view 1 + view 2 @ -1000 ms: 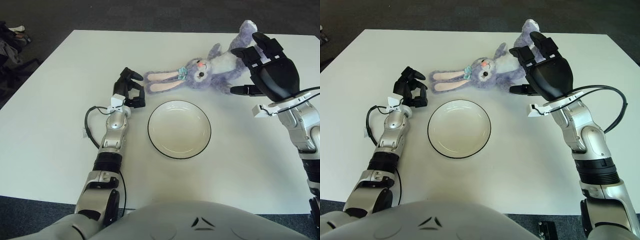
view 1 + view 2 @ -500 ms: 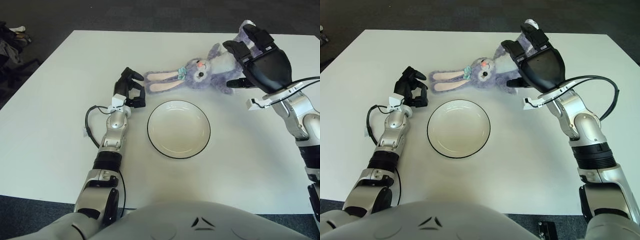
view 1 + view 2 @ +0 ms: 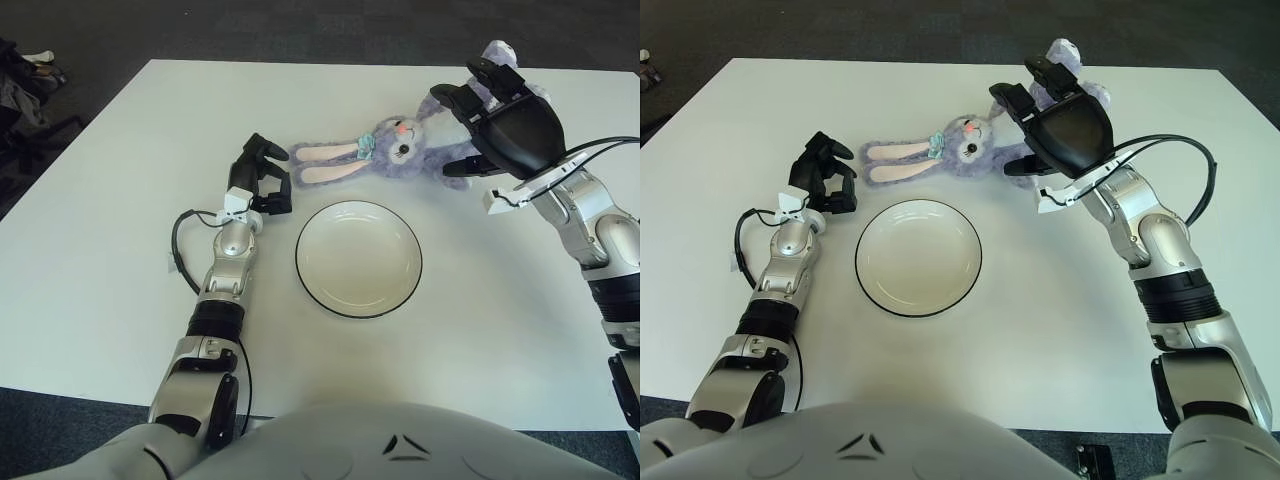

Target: Put the doll into the plate.

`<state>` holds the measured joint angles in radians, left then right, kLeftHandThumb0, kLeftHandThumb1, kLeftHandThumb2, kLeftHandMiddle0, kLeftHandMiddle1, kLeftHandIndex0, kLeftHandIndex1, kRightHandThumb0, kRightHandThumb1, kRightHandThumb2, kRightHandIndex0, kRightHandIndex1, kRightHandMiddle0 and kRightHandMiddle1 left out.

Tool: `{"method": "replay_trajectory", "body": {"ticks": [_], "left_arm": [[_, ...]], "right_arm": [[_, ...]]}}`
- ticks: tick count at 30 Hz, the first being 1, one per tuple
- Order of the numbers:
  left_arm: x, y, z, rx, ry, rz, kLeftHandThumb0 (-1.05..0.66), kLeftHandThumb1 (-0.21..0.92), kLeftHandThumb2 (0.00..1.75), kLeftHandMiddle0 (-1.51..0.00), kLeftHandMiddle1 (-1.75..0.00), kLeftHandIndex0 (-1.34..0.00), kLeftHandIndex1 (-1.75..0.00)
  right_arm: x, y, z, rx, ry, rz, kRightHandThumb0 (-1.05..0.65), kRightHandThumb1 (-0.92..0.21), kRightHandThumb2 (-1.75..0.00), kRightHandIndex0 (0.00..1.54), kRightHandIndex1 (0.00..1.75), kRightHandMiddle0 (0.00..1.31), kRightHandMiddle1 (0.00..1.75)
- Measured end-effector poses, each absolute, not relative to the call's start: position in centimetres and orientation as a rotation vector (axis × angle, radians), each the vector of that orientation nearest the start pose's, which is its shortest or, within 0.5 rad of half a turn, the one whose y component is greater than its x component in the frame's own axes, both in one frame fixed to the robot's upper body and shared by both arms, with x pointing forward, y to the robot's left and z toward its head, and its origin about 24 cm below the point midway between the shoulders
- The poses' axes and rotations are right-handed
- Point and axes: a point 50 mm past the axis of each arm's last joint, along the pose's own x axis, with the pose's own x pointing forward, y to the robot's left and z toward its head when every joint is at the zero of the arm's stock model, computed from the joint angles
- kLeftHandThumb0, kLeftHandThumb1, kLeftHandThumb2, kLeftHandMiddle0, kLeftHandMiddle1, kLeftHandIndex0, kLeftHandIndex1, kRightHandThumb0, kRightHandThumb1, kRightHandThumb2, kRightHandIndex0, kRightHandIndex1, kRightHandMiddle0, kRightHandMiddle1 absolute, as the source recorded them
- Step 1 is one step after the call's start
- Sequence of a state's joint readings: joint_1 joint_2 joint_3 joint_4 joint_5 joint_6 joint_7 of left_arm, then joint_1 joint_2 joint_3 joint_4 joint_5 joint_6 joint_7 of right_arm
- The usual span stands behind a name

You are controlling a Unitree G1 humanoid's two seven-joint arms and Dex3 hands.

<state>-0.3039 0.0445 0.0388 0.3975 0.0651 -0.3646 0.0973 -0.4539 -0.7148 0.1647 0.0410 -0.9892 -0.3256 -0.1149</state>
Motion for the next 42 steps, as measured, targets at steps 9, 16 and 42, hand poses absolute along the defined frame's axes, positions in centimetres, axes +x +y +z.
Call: {"method": "replay_trajectory", "body": {"ticks": [9, 16, 42], "left_arm": [[30.5, 14.8, 6.6, 0.091, -0.273, 0.039, -0.01, 0.3, 1.34, -0.51, -1.75, -0.5, -1.75], [30.5, 14.7, 6.7, 0.09, -0.284, 0.035, -0.01, 0.3, 1.34, -0.51, -1.75, -0.49, -1.75], [30.4, 14.6, 6.8, 0.12, -0.309, 0.025, -0.01, 0.3, 1.34, -0.51, -1.75, -0.5, -1.75]], "right_arm": [[32.0, -18.0, 18.0, -1.679, -0.699, 0.113, -0.85, -0.91, -0.36, 0.09, 0.09, 0.0, 0.36], [32.9, -17.5, 17.7, -1.677, -0.661, 0.106, -0.85, -0.87, -0.35, 0.1, 0.08, 0.0, 0.39], [35.7, -16.0, 17.7, -1.712, -0.479, 0.169, -0.92, -0.88, -0.37, 0.09, 0.04, 0.0, 0.43]]}}
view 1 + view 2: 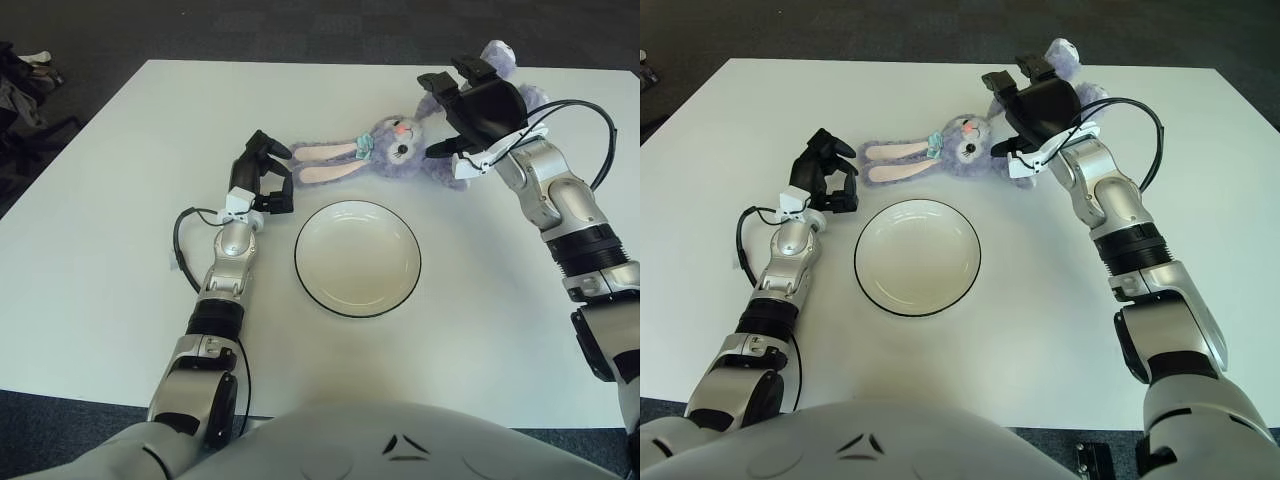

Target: Put the doll into the plate.

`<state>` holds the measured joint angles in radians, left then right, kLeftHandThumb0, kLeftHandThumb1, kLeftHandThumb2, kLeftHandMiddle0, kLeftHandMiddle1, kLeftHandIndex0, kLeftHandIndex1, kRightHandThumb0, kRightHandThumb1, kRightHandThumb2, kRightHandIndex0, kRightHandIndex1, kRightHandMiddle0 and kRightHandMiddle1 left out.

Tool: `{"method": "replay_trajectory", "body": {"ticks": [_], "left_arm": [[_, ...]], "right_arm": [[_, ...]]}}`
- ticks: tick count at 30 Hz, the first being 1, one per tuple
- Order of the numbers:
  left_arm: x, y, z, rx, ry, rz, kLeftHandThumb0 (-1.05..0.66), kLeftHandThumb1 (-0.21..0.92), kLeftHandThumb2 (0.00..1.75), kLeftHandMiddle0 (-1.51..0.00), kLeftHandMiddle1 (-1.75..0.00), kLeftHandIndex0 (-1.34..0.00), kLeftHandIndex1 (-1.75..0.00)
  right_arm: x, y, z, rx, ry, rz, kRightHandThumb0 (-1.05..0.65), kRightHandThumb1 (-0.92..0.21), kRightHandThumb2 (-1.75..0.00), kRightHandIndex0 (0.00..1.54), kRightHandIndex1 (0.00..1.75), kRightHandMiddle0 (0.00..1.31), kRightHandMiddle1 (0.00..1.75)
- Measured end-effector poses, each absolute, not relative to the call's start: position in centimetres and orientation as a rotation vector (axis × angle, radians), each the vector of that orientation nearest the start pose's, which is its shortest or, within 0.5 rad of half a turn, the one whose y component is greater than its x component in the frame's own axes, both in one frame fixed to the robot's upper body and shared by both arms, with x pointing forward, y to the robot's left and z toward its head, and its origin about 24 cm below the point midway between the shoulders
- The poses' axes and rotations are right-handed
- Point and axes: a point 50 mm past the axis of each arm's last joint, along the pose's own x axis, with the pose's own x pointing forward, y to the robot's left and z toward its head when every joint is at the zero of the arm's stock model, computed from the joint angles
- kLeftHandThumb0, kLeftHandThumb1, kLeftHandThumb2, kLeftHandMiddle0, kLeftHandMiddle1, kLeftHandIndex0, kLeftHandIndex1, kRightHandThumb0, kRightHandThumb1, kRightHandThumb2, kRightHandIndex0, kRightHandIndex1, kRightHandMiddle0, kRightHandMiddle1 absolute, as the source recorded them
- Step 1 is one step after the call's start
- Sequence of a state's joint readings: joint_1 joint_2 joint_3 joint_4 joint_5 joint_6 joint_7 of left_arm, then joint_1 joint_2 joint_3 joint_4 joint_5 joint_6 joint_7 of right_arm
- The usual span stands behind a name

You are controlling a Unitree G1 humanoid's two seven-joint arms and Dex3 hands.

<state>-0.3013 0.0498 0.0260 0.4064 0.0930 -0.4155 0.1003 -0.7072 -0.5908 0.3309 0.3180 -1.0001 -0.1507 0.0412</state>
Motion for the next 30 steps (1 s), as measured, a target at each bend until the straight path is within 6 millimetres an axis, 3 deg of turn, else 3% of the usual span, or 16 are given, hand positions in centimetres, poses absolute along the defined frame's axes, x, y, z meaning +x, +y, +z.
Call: {"method": "replay_trajectory", "body": {"ticks": [12, 23, 30], "left_arm": [[30.4, 14.5, 6.9, 0.13, -0.319, 0.026, -0.01, 0.3, 1.35, -0.51, -1.75, -0.5, -1.75], [30.3, 14.5, 7.0, 0.125, -0.324, 0.027, -0.01, 0.3, 1.35, -0.52, -1.75, -0.5, -1.75], [30.3, 14.5, 7.0, 0.122, -0.324, 0.028, -0.01, 0.3, 1.35, -0.52, -1.75, -0.5, -1.75]], "right_arm": [[37.0, -15.1, 17.1, -1.676, -0.388, 0.248, -0.97, -0.87, -0.33, 0.02, 0.0, 0.0, 0.41], [37.7, -15.0, 16.3, -1.619, -0.288, 0.429, -0.99, -0.9, -0.3, 0.0, 0.0, 0.0, 0.6], [38.2, -15.1, 16.3, -1.576, -0.261, 0.488, -1.01, -0.92, -0.29, 0.0, 0.0, 0.0, 0.58]]}}
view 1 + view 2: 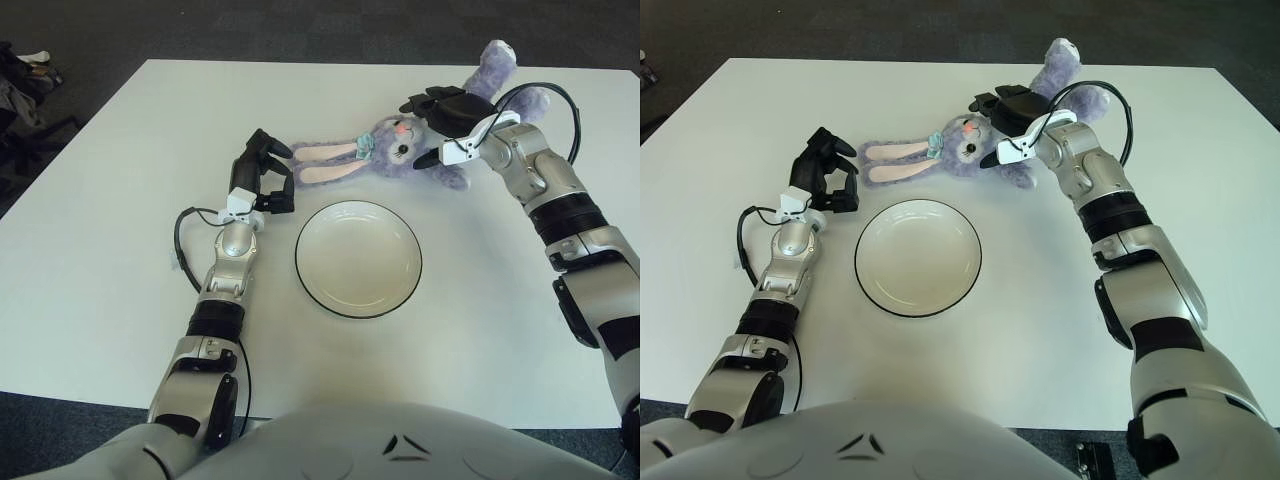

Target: Put the doll into the plate.

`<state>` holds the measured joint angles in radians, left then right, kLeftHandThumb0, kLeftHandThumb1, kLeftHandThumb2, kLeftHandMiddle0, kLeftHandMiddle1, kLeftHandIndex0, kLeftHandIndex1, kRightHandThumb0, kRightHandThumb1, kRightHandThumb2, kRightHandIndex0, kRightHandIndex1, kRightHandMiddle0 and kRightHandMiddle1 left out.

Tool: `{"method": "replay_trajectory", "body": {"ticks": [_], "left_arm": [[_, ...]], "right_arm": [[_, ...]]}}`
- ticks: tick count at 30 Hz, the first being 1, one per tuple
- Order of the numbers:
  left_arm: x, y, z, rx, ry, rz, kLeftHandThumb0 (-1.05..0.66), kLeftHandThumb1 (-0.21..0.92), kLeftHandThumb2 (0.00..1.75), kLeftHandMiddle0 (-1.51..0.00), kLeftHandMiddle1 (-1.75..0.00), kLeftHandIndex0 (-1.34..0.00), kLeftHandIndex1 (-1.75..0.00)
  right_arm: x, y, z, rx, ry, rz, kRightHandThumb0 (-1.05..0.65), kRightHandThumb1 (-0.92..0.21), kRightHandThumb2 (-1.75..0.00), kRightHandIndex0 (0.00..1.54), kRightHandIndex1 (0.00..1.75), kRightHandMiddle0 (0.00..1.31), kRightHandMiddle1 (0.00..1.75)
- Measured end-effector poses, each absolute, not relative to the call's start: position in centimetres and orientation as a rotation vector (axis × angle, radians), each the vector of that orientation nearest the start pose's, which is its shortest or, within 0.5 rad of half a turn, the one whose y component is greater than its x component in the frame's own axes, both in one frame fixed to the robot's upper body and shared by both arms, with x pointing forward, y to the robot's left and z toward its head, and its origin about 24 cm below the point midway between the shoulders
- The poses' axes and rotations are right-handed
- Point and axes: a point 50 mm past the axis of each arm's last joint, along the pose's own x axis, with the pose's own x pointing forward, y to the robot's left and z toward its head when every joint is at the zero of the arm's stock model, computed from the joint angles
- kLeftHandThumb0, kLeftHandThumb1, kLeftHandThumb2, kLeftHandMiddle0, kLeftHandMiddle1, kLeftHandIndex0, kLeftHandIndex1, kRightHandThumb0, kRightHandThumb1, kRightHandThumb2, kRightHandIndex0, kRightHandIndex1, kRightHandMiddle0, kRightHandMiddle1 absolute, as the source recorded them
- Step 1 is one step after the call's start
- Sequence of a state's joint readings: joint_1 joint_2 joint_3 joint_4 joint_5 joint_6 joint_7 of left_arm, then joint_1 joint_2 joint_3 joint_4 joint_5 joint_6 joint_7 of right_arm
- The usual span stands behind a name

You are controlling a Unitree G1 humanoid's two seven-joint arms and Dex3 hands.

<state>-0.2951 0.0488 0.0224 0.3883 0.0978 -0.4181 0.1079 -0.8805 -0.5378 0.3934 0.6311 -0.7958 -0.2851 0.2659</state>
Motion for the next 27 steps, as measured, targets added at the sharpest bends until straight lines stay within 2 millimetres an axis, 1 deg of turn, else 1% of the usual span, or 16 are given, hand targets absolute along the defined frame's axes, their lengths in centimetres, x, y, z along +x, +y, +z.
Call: {"method": "replay_trajectory", "body": {"ticks": [4, 12, 16, 24, 27], "left_arm": [[30.2, 14.6, 7.0, 0.114, -0.325, 0.03, -0.01, 0.3, 1.35, -0.52, -1.75, -0.5, -1.75], [30.2, 14.6, 7.1, 0.106, -0.327, 0.032, -0.01, 0.29, 1.35, -0.52, -1.75, -0.51, -1.75], [30.2, 14.6, 7.1, 0.107, -0.329, 0.033, -0.01, 0.29, 1.36, -0.52, -1.75, -0.51, -1.75], [30.1, 14.7, 7.2, 0.109, -0.336, 0.037, -0.01, 0.29, 1.36, -0.52, -1.75, -0.51, -1.75], [30.1, 14.7, 7.2, 0.109, -0.344, 0.04, -0.01, 0.28, 1.36, -0.52, -1.75, -0.51, -1.75]], "right_arm": [[38.4, -15.3, 16.1, -1.546, -0.235, 0.514, -1.04, -0.92, -0.29, 0.02, 0.01, 0.0, 0.54], [38.5, -15.6, 15.1, -1.477, -0.172, 0.557, -1.05, -0.88, -0.23, 0.11, 0.05, 0.0, 0.56], [38.8, -15.8, 14.7, -1.441, -0.145, 0.565, -1.05, -0.88, -0.22, 0.12, 0.06, 0.0, 0.55], [39.0, -15.9, 14.4, -1.399, -0.102, 0.606, -1.05, -0.88, -0.2, 0.13, 0.07, 0.0, 0.46], [39.1, -15.8, 14.5, -1.397, -0.085, 0.627, -1.05, -0.89, -0.19, 0.12, 0.06, 0.0, 0.4]]}}
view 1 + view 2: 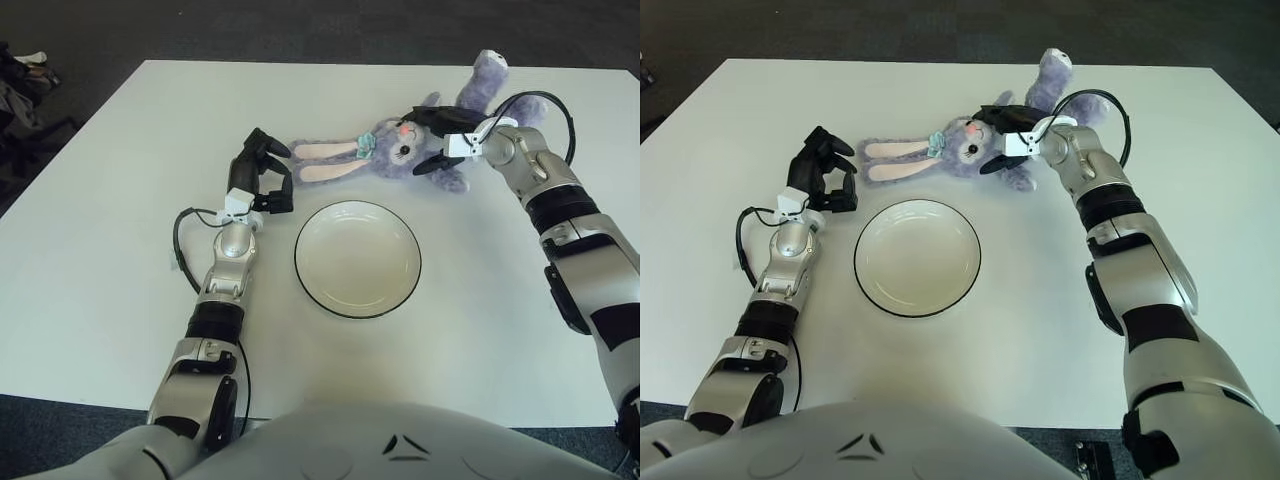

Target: Put the doll into the plate.

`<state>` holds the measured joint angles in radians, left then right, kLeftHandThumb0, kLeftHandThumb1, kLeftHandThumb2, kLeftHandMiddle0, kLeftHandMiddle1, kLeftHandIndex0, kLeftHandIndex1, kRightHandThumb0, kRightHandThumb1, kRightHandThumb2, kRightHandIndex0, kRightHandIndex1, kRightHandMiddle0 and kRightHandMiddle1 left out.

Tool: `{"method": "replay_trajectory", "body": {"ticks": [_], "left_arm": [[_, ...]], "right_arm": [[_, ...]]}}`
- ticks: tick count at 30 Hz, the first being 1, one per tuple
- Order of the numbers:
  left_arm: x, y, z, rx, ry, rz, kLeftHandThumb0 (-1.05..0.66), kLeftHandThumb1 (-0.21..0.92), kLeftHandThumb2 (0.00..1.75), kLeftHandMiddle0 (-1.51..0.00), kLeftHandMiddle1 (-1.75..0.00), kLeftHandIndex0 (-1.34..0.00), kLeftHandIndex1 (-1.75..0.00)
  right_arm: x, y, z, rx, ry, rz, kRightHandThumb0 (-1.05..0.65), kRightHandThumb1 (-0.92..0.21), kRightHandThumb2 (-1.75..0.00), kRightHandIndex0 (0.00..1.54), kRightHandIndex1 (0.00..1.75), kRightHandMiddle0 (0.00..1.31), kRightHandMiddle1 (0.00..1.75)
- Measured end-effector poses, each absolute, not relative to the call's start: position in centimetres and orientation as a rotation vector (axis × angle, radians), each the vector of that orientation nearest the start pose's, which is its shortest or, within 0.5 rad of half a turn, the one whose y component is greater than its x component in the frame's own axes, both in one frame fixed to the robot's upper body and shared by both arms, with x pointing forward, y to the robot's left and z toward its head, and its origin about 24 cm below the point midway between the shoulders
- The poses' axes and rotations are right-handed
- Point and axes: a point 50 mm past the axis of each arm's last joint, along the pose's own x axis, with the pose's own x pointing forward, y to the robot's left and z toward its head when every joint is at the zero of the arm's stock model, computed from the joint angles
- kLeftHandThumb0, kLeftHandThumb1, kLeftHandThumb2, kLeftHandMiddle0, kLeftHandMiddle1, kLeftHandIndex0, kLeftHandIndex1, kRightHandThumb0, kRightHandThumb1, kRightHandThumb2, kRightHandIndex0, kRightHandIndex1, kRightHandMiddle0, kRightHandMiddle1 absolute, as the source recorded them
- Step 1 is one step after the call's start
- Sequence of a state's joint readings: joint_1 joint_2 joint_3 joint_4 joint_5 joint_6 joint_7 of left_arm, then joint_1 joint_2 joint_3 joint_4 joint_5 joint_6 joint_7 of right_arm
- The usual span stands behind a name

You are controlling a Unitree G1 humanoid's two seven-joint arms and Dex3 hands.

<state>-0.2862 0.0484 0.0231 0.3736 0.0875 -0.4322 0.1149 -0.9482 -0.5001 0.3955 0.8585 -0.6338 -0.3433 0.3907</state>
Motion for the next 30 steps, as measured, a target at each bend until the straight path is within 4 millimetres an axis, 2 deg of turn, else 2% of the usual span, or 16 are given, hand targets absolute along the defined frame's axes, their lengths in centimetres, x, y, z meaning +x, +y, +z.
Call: {"method": "replay_trajectory", "body": {"ticks": [13, 23, 25, 28, 29, 30], "left_arm": [[29.9, 14.8, 7.5, 0.086, -0.399, 0.055, -0.01, 0.29, 1.35, -0.52, -1.75, -0.5, -1.75], [29.8, 14.9, 7.9, 0.048, -0.428, 0.068, -0.01, 0.29, 1.35, -0.52, -1.75, -0.5, -1.75], [29.8, 14.8, 7.9, 0.047, -0.434, 0.067, -0.01, 0.29, 1.35, -0.52, -1.75, -0.5, -1.75], [29.7, 14.8, 8.0, 0.047, -0.443, 0.066, -0.01, 0.29, 1.36, -0.52, -1.75, -0.51, -1.75], [29.7, 14.7, 8.1, 0.048, -0.445, 0.066, -0.01, 0.29, 1.36, -0.52, -1.75, -0.51, -1.75], [29.7, 14.7, 8.1, 0.05, -0.447, 0.066, -0.01, 0.29, 1.36, -0.52, -1.75, -0.51, -1.75]], "right_arm": [[39.7, -15.5, 13.6, -1.483, -0.055, 0.607, -1.05, -0.92, -0.18, 0.15, 0.07, 0.0, 0.43], [40.4, -15.1, 12.8, -1.556, 0.018, 0.566, -1.05, -0.92, -0.2, 0.17, 0.1, 0.0, 0.3], [40.5, -15.0, 12.8, -1.567, 0.036, 0.559, -1.05, -0.92, -0.21, 0.09, 0.33, 0.0, 0.25], [40.7, -14.8, 12.8, -1.588, 0.058, 0.548, -1.05, -0.92, -0.21, 0.03, 0.52, 0.0, 0.2], [40.7, -14.8, 12.8, -1.596, 0.066, 0.544, -1.05, -0.92, -0.2, 0.02, 0.53, 0.0, 0.19], [40.7, -14.8, 12.8, -1.604, 0.072, 0.54, -1.04, -0.91, -0.2, 0.01, 0.47, 0.0, 0.16]]}}
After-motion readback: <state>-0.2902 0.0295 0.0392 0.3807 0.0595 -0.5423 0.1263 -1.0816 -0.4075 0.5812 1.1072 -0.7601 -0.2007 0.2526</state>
